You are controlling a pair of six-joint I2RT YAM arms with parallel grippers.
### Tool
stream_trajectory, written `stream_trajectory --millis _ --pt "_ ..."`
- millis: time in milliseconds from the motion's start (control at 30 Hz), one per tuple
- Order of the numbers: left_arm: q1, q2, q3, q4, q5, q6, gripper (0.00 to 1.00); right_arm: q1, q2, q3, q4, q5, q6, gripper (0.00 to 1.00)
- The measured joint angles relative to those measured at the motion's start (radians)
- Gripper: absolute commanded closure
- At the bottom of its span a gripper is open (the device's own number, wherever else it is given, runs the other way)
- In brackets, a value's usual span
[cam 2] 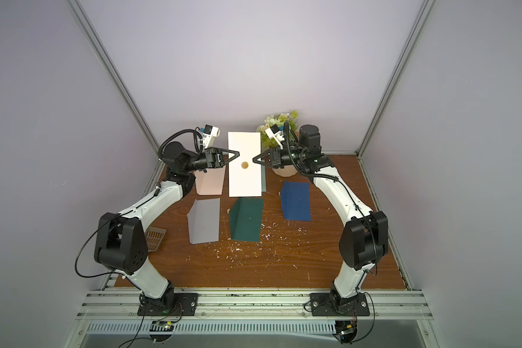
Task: Open the envelope
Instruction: Pick up the envelope from the center of the board.
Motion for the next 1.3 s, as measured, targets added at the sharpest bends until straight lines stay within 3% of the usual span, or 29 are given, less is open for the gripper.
stream_trajectory --millis 67,233,300,400,433,700,767,833,967,1133,1233,1300 --pt "0.001 0.0 -0.016 0.006 -0.006 -0.002 1.0 0.002 0.0 0.0 -0.003 0.0 0.011 0.73" --pt "-0.002 0.0 -0.03 0.006 0.009 -0.004 1.0 0.011 0.0 0.0 0.03 0.001 0.028 0.67" --pt "-0.002 0.0 -0.029 0.011 0.012 -0.004 1.0 0.014 0.0 0.002 0.048 0.001 0.043 0.7" --pt "-0.002 0.0 -0.029 0.014 0.012 -0.004 1.0 0.016 0.004 0.023 0.065 0.005 0.058 0.94" --pt "-0.002 0.0 -0.027 0.016 0.012 -0.005 1.0 0.016 0.006 0.031 0.071 0.01 0.063 0.97" --pt "-0.001 0.0 -0.016 0.03 -0.003 -0.004 1.0 0.022 0.036 0.037 0.163 0.011 0.141 0.84" --pt "-0.001 0.0 -0.016 0.029 -0.003 -0.004 1.0 0.023 0.043 0.037 0.177 0.017 0.149 0.87" --pt "-0.001 0.0 -0.016 0.029 -0.006 -0.004 1.0 0.024 0.051 0.041 0.191 0.021 0.155 1.0" --pt "-0.001 0.0 -0.018 0.032 -0.014 0.0 0.71 0.027 0.059 0.046 0.225 0.027 0.184 1.0" --pt "0.01 -0.006 -0.023 -0.029 -0.043 0.044 0.56 0.028 0.061 0.1 0.164 0.033 0.148 1.0" --pt "0.033 -0.03 0.056 -0.386 -0.139 0.274 0.5 0.027 0.072 0.175 0.051 0.069 0.077 1.0" --pt "0.037 -0.032 0.196 -0.681 -0.288 0.458 0.47 0.026 0.088 0.244 -0.063 0.117 0.011 1.0"
